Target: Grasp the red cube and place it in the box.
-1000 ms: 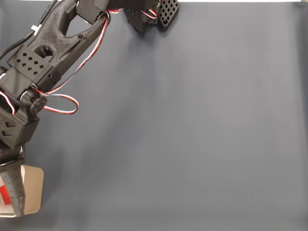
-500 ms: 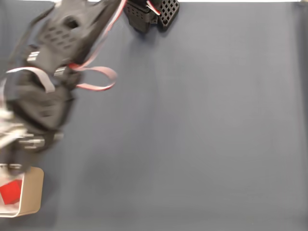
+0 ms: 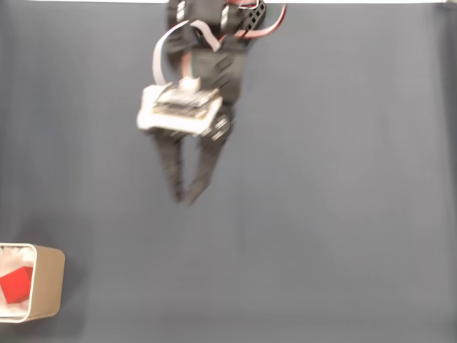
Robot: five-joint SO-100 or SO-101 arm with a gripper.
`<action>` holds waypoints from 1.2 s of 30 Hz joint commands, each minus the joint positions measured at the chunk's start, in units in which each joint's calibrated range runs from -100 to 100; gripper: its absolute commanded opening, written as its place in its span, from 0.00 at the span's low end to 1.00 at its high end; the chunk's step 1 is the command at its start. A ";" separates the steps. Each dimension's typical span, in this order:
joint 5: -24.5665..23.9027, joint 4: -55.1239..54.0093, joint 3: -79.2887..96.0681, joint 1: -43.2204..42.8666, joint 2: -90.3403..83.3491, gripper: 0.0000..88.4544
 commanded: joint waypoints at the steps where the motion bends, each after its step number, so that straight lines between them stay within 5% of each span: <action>1: 1.27 -0.12 11.80 -1.66 -13.98 0.00; 14: 3.61 18.57 46.83 -4.07 -49.77 0.00; 20: 1.90 35.29 46.92 -7.62 -53.67 0.00; 36: 2.10 50.04 46.92 -7.69 -54.97 0.00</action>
